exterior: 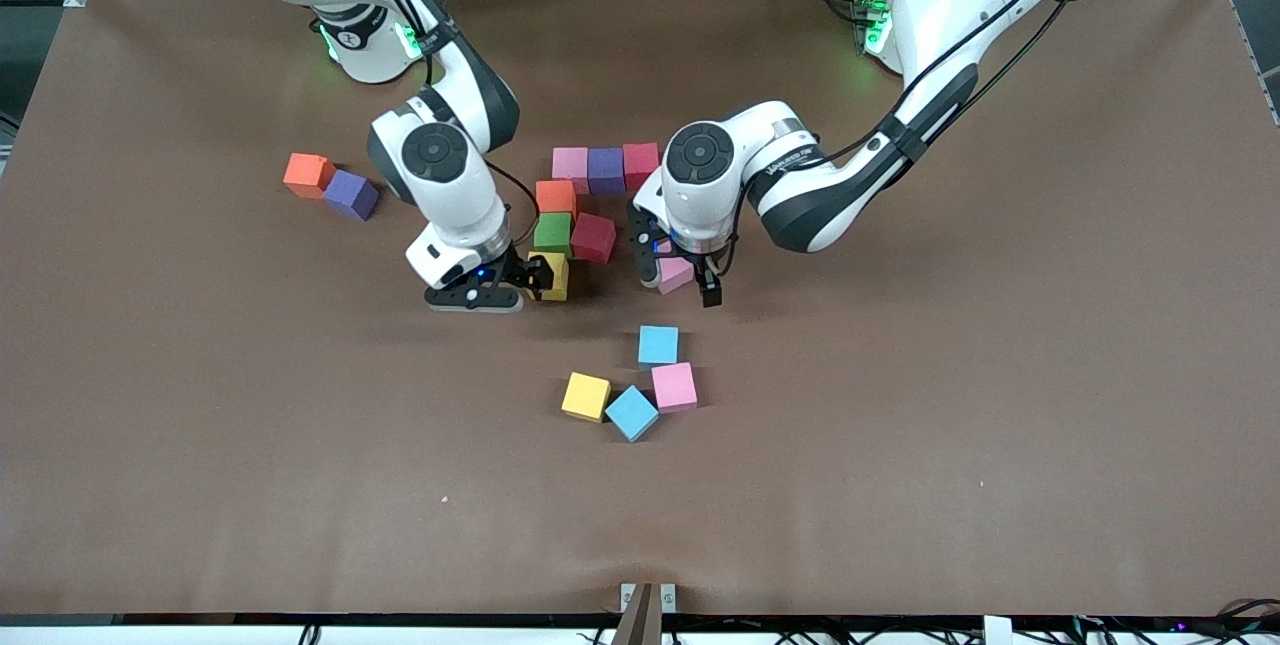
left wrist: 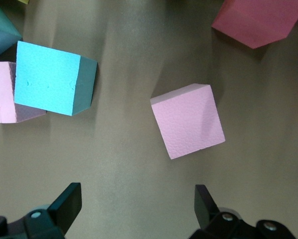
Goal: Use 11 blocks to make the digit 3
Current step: 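Lower the yellow cube, open the right gripper and withdraw it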
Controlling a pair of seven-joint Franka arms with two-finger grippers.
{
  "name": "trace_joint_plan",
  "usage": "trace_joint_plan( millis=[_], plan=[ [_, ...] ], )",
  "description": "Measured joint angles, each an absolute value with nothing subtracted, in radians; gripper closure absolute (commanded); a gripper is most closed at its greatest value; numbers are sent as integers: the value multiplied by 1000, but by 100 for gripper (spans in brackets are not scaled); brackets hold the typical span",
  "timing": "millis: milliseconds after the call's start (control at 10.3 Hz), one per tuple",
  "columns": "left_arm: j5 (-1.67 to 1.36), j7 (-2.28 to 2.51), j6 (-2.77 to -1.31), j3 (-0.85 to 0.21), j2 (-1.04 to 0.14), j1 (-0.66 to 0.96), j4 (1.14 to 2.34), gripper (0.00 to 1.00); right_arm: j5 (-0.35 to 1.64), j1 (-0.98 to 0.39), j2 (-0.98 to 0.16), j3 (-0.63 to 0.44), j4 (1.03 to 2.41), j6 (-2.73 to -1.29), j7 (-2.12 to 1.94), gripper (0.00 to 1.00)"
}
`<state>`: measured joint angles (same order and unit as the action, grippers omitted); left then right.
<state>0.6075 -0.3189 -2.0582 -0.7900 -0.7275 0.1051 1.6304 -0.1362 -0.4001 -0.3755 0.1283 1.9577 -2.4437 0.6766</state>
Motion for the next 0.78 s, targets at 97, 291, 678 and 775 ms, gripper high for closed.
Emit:
trace_joint_plan(
  millis=[97,291,678,775],
  plan=[
    [607,-319,-2074,-790,-728,106,1631,0,-120,-394,-387,123,1908,-2402,661,0],
    [607,-319,-2088,-783,-728,107,1632,0,-107,-373,-469,122,1753,-2313,655,0],
    [607,-319,-2092,-769,-729,102,1631,0,-82,-323,-662,120,1534,-2266,638,0],
    [607,-319,-2092,-769,-728,100,1630,0,-82,-316,-669,120,1528,-2266,636,0]
  ],
)
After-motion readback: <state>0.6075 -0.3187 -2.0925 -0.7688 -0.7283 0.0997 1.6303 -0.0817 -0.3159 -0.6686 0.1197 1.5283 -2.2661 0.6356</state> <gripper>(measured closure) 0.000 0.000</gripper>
